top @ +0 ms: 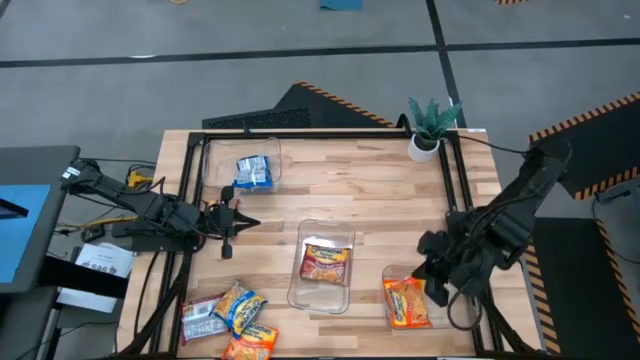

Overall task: Sort Maruchan noodles
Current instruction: Put the top orange noodle pack into the bottom transparent bin, then put the top red noodle pack into the middle transparent bin

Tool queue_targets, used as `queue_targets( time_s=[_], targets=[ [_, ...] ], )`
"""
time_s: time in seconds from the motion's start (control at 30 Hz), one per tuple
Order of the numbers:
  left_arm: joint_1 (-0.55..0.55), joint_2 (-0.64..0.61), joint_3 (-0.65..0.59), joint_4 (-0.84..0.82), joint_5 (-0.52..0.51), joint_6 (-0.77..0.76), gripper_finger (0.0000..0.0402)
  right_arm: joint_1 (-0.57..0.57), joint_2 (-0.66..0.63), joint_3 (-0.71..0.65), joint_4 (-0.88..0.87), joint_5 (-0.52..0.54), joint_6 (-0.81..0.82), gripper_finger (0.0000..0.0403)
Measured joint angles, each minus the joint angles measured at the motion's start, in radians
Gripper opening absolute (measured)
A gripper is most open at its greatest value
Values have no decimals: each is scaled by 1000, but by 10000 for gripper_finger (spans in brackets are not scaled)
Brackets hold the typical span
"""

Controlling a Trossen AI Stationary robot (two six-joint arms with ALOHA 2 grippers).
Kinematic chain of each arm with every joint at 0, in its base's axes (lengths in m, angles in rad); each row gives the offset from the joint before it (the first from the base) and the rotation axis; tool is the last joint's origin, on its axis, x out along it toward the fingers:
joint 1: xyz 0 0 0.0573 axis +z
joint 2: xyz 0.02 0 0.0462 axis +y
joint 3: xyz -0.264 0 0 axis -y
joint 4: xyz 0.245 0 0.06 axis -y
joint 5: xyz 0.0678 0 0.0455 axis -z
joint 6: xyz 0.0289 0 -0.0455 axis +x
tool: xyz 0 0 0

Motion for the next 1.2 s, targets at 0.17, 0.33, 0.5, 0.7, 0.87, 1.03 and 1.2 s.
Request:
queue_targets(
  time_s=[0.17, 0.33, 0.5, 0.7, 0.87, 1.03, 1.2],
  targets=[
    [0, 0, 0, 0, 0, 0, 0, -14, 38, 0, -1, -21, 1, 45],
    [0, 0, 0, 0, 0, 0, 0, -57, 39, 0, -14, -22, -10, 48],
    [0, 0, 0, 0, 0, 15, 0, -123, 31, 0, -26, 23, -150, 49],
    [0, 0, 0, 0, 0, 15, 0, -245, 62, 0, 6, 264, -417, 49],
    [0, 0, 0, 0, 0, 15, 0, -395, 148, 0, 85, 423, -542, 50],
    [0, 0, 0, 0, 0, 15, 0, -556, 295, 0, 133, 399, -614, 50],
    [0, 0, 0, -11, 0, 11, 0, -685, 428, 0, 164, 341, -700, 58]
  ],
)
